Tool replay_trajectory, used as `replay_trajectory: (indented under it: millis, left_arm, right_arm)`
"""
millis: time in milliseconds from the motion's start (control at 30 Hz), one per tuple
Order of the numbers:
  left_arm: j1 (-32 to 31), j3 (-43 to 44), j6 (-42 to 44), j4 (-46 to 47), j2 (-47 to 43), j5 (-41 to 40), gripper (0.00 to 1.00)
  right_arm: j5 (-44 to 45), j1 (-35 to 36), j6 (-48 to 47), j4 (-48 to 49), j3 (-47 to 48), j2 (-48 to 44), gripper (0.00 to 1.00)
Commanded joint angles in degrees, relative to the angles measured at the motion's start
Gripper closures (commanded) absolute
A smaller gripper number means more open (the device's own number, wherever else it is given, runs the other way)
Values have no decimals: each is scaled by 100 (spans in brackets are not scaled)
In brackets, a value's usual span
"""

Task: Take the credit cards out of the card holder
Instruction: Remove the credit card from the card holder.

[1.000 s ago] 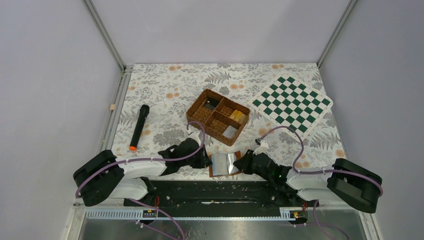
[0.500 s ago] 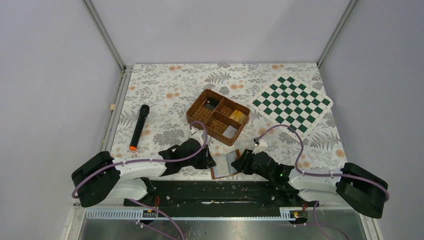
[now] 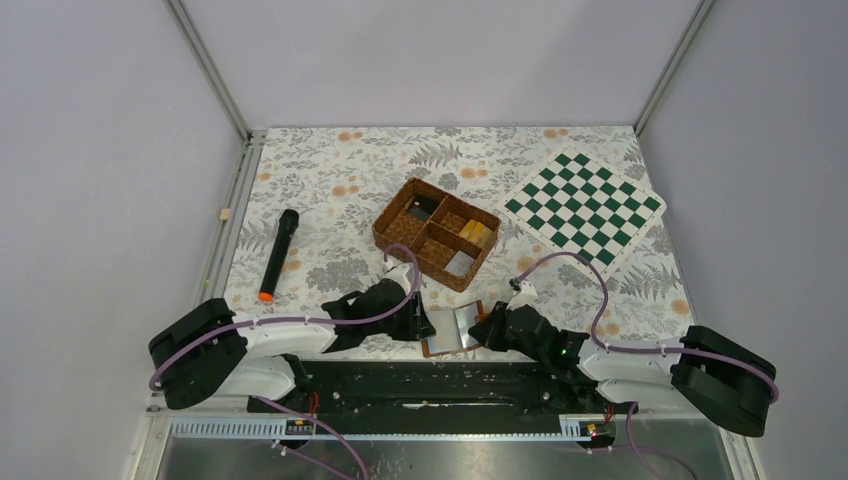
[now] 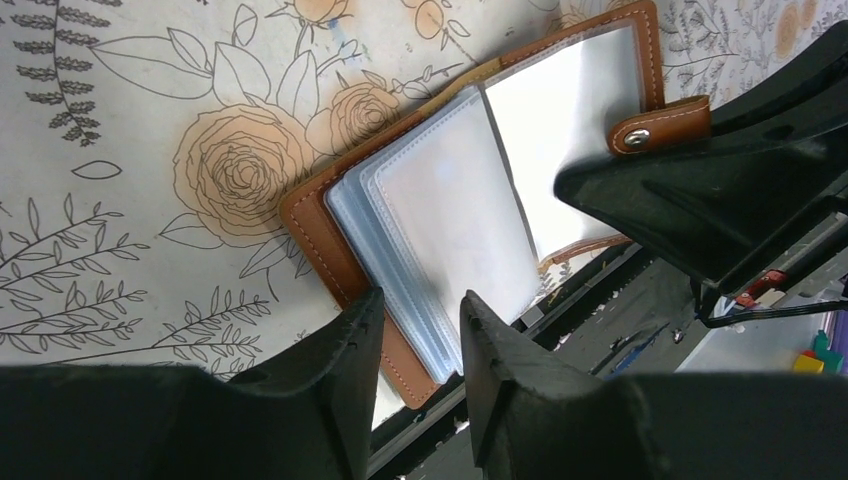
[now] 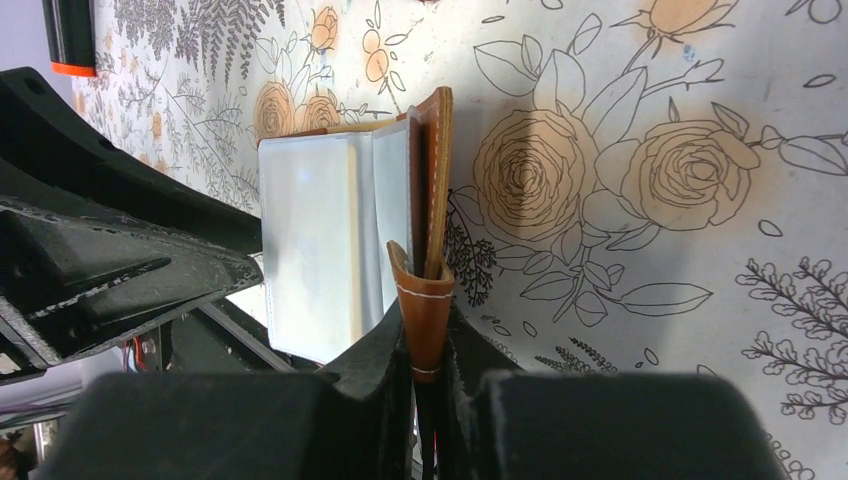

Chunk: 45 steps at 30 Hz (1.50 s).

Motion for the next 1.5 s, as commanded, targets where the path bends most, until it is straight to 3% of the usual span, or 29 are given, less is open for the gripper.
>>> replay_trajectory:
  millis: [0,100,400,667,800,1467]
  left_arm:
    - [-31,167,-47,362,127,70,67]
    - [-31,147,-61,257,128,-26,67]
    - [-34,-196,-163,219,-314,-156,55]
    - [-31,-239,-259,225,-316,-142,70]
    - [-34,-135,-246,12,-276,-228,72]
    - [-47,162,-141,131,-104,2,73]
  right_arm:
    - [30,-1,161,272,-172,163,94]
    - [79,-5,161,272,-212,137,96]
    - [160,-5,261,524,-432,-1,98]
    - [118,-4,333,727,-464,36,99]
    - [115,-5,341,742,-462,27,99]
    - [10,-5,277,701,-396,61,97]
